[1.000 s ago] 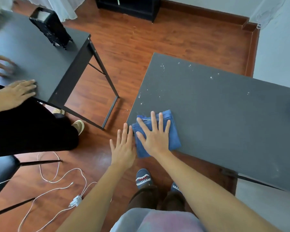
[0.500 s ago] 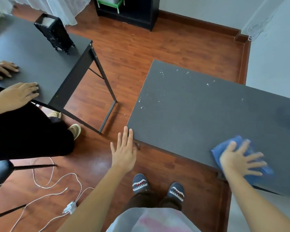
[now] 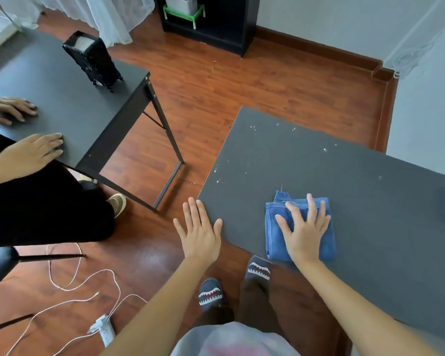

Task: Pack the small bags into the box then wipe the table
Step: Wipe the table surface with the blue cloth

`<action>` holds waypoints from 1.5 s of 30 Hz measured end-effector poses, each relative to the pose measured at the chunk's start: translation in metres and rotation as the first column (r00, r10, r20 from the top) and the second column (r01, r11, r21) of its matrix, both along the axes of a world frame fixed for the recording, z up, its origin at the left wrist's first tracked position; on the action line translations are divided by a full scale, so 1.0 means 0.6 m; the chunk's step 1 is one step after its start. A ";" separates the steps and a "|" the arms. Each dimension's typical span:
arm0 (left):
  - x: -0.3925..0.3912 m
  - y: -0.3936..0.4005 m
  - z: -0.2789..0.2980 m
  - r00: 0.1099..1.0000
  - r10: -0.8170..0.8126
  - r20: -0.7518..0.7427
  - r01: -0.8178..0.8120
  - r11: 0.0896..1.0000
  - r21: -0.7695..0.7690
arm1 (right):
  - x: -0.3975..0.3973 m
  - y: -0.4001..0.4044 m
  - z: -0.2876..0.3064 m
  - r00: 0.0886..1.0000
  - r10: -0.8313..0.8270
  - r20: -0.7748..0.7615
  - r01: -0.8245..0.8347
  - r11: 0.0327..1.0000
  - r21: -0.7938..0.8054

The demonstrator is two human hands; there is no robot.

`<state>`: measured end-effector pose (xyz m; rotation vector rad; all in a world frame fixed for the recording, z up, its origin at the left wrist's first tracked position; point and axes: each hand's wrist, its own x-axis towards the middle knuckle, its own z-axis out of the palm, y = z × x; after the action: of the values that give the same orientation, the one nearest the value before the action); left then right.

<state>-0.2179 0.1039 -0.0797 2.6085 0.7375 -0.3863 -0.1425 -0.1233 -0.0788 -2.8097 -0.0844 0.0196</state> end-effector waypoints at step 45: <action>0.111 -0.029 -0.013 0.808 0.573 0.134 -0.587 0.804 0.096 | 0.228 0.256 -0.018 0.659 0.748 -0.081 -0.752 0.651 -0.101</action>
<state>-0.1511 0.0867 -0.0877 2.3266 1.5092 -0.0174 -0.0057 0.0301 -0.0898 -2.6647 -1.2843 0.2743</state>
